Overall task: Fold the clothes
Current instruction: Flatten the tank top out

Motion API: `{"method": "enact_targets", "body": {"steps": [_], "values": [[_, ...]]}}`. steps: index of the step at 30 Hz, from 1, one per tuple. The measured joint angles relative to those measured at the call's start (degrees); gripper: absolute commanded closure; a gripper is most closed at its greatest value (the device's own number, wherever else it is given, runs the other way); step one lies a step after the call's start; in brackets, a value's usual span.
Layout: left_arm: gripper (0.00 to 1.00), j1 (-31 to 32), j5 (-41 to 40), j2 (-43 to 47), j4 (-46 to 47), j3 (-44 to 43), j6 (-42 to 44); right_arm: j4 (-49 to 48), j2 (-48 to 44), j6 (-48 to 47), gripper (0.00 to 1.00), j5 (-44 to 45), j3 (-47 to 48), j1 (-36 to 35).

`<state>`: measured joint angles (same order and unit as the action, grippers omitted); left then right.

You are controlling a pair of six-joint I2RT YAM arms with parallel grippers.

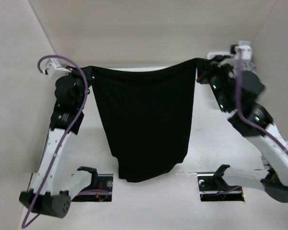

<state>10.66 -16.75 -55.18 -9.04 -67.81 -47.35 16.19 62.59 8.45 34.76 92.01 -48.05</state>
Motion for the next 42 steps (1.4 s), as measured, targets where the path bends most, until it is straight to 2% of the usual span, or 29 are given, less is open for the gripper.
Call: {"method": "enact_targets", "body": {"steps": [4,8,11,13,16,18,21,25,31,34,36,39,42], "values": [[1.0,-2.2,0.2,-11.4,-0.5,-4.0,-0.4,1.7,11.8,8.1,1.0,-16.7,3.0,16.8],[1.0,-3.6,2.5,-24.9,-0.7,-19.0,-0.6,6.1,30.4,13.2,1.0,-27.8,21.0,26.8],[1.0,-4.6,4.2,-29.3,-0.5,-27.5,-0.6,10.6,40.3,15.2,1.0,-31.5,36.3,30.2],[0.99,-5.6,5.5,-29.5,-0.5,-30.9,-0.4,13.5,42.9,15.9,1.0,-33.0,43.7,30.8],[0.99,-8.2,7.2,-28.6,1.2,-34.5,-0.4,15.0,41.9,16.7,1.0,-34.7,49.9,30.6],[0.99,-9.9,8.0,-27.2,2.4,-34.7,-0.3,14.6,38.8,16.9,1.0,-35.4,49.6,30.3],[0.98,-11.6,9.1,-24.8,4.6,-33.1,0.1,12.6,30.8,17.0,1.0,-35.6,41.3,30.1],[0.98,-11.5,10.8,-18.8,9.4,-21.7,0.5,6.8,18.3,17.5,1.0,-35.1,20.7,29.5],[0.98,-9.5,11.2,-2.8,11.9,11.1,0.5,0.3,0.7,18.6,1.0,-32.0,-18.9,23.5],[0.98,-8.4,11.0,9.5,7.9,28.0,0.3,-0.7,-8.3,20.2,1.0,-30.9,-37.1,19.2],[0.98,-8.2,11.0,17.7,2.8,34.8,0.3,-0.4,-15.1,22.0,1.0,-30.5,-47.2,16.3],[0.98,-7.1,11.3,29.0,-6.4,39.2,0.0,1.4,-26.1,26.0,1.0,-29.7,-58.1,10.7],[0.98,-4.8,11.9,37.3,-14.4,39.1,-1.0,4.7,-34.7,31.1,1.0,-28.9,-64.1,3.3]]}}
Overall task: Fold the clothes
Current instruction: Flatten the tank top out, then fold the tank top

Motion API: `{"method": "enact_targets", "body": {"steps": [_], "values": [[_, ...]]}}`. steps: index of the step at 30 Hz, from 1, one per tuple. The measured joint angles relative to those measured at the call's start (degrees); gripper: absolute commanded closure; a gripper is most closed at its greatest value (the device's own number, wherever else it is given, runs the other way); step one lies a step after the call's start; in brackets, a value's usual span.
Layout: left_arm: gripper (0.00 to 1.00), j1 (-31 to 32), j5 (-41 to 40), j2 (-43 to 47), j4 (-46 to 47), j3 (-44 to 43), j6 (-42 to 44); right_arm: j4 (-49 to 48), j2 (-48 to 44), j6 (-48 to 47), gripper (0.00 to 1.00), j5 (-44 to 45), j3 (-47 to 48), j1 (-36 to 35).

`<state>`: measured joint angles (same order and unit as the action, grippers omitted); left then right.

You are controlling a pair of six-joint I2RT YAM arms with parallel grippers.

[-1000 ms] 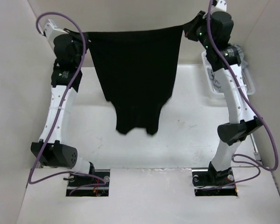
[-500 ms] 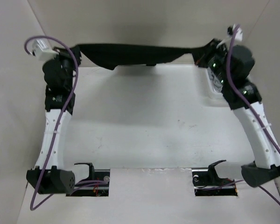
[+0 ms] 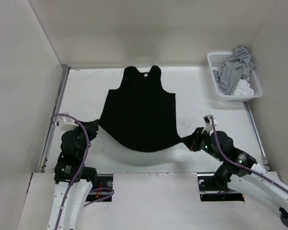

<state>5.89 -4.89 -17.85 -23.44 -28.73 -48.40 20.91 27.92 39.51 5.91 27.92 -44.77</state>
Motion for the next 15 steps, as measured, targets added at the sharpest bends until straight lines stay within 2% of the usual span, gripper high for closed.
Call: {"method": "enact_targets", "body": {"steps": [3,7,10,12,15], "values": [[0.98,2.8,0.0,5.2,-9.6,-1.4,-1.7,4.4,-4.1,5.7,1.0,2.3,-2.5,-9.3],[0.99,3.8,-0.9,11.3,-21.0,-4.1,-3.8,11.2,-4.8,13.5,1.0,6.8,-2.6,-21.9],[0.99,3.0,-2.0,13.3,-24.6,-6.6,-4.4,14.6,-3.7,17.1,0.99,11.2,-1.7,-28.2],[0.99,2.1,-2.6,12.0,-23.4,-6.7,-4.6,14.6,0.8,15.8,1.0,13.2,0.8,-26.4],[1.0,1.1,-3.7,3.5,-16.0,-5.9,-4.8,8.2,11.9,10.3,1.0,12.1,6.1,-13.1]]}}
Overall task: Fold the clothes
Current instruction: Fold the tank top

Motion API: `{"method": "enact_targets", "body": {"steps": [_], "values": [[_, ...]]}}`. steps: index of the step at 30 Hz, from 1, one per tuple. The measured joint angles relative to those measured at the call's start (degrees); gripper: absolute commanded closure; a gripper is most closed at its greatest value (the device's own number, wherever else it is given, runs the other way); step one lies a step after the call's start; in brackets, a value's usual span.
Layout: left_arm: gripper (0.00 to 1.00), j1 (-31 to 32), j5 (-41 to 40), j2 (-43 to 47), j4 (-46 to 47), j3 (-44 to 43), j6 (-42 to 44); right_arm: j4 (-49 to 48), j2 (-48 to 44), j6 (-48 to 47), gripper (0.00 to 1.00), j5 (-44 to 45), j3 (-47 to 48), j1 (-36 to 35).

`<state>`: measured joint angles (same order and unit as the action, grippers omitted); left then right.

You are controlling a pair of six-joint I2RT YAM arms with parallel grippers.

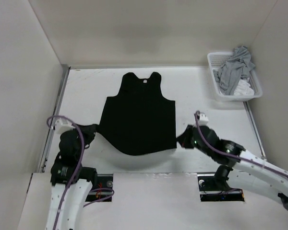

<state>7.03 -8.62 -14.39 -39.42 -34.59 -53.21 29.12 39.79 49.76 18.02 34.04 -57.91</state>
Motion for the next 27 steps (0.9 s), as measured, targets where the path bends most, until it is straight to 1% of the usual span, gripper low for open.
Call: {"method": "enact_targets", "body": {"steps": [1,3,6,9,11,13,14,15,16,17,18,19,21,23,24,26,27], "values": [[1.0,-0.3,-0.6,-4.1,3.3,0.2,-0.1,-3.8,4.4,-2.3,1.0,-1.4,1.7,5.8],[1.0,-0.8,-2.4,-15.4,12.6,0.0,-0.3,-11.3,13.2,-5.9,1.0,-5.0,5.2,16.5],[0.99,-1.8,-4.9,-34.1,24.4,-3.2,-0.3,-20.0,26.1,-9.2,1.0,-10.0,12.1,28.5],[0.99,-3.3,-5.9,-53.3,33.3,-12.2,0.2,-25.7,39.1,-10.9,1.0,-14.3,22.7,35.3],[0.97,-4.5,-5.5,-65.2,37.9,-20.8,0.3,-27.9,47.4,-11.4,1.0,-16.8,31.2,38.4],[0.93,-5.2,-5.1,-75.8,41.6,-30.0,0.3,-29.3,55.9,-11.7,1.0,-18.9,40.9,40.9],[0.87,-5.4,-4.9,-81.1,42.9,-35.0,0.5,-29.5,59.6,-11.7,0.96,-19.6,45.4,41.7],[0.79,-5.5,-4.7,-86.1,44.1,-39.9,0.7,-29.7,63.9,-11.5,0.88,-20.2,50.5,42.7],[0.71,-5.5,-4.4,-90.6,44.8,-44.5,1.0,-29.7,67.7,-11.1,0.74,-20.7,55.1,43.4],[0.63,-5.4,-3.9,-94.4,45.4,-48.2,1.2,-29.7,71.6,-10.8,0.63,-21.0,59.6,44.0],[0.57,-5.4,-3.4,-96.9,45.6,-50.4,1.3,-29.7,74.7,-10.5,0.56,-21.2,62.9,44.5],[0.56,-5.5,-3.0,-98.4,45.7,-51.0,1.2,-29.6,76.7,-10.2,0.52,-21.5,64.4,44.9],[0.56,-5.5,-2.6,-98.1,45.1,-48.2,1.0,-29.1,77.8,-10.1,0.51,-21.5,63.0,45.3],[0.57,-5.7,-2.5,-94.1,45.7,-40.7,0.7,-29.8,76.3,-10.1,0.51,-21.1,57.6,45.0],[0.58,-5.9,-2.7,-90.9,46.1,-36.0,0.4,-29.9,74.9,-10.1,0.55,-20.8,54.2,44.7],[0.59,-6.0,-3.7,-81.7,47.3,-23.8,-0.1,-30.2,70.4,-10.5,0.71,-20.2,45.8,43.3],[0.6,-5.9,-4.3,-77.2,47.8,-18.6,-0.2,-30.6,68.0,-10.7,0.8,-20.0,41.9,42.4]]}}
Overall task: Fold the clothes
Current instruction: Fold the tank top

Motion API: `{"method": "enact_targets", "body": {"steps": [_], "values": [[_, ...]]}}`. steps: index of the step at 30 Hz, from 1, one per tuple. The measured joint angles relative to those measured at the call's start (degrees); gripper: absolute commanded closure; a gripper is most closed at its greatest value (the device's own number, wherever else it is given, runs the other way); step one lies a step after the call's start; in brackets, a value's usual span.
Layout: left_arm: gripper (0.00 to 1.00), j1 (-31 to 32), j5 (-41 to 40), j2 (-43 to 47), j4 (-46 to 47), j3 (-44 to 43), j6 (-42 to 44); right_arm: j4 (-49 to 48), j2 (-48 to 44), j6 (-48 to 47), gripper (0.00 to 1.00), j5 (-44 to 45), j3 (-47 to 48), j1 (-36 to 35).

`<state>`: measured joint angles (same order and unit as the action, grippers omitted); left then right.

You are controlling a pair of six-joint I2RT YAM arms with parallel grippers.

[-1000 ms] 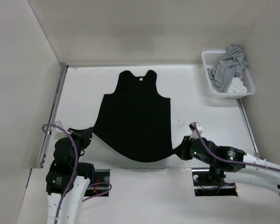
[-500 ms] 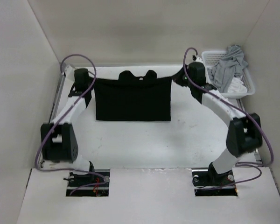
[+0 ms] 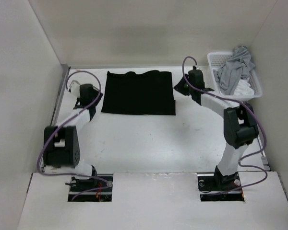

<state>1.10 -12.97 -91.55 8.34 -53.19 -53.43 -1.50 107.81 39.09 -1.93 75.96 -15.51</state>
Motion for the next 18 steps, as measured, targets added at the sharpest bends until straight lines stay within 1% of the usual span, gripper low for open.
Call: {"method": "enact_targets", "body": {"steps": [2,4,6,9,11,15,16,18], "values": [[0.6,0.9,-0.9,9.7,2.1,10.3,-0.4,-1.1,-5.7,-0.2,0.95,0.3,-8.2,-2.4],[0.58,1.5,-0.7,16.6,3.5,17.8,-0.9,-3.7,-11.8,-0.1,0.97,0.7,-16.0,-5.1],[0.57,1.1,0.7,19.7,4.1,22.7,-1.1,-6.6,-17.1,0.2,0.96,1.0,-22.9,-7.4],[0.57,-0.9,3.9,19.2,4.6,26.6,-1.3,-9.9,-22.1,0.8,0.91,1.2,-30.7,-8.7],[0.57,-1.9,5.7,17.2,5.4,27.3,-1.7,-11.0,-23.3,1.3,0.86,1.6,-33.8,-8.7],[0.57,-3.2,8.8,10.9,9.7,27.3,-3.3,-12.6,-23.3,2.0,0.69,1.9,-36.3,-8.6],[0.57,-3.4,9.3,9.2,10.7,27.3,-3.8,-13.2,-23.3,2.2,0.66,1.9,-36.7,-8.6],[0.59,-3.5,10.2,6.9,13.5,26.6,-5.1,-14.7,-23.3,2.6,0.63,1.9,-37.6,-8.5]]}}
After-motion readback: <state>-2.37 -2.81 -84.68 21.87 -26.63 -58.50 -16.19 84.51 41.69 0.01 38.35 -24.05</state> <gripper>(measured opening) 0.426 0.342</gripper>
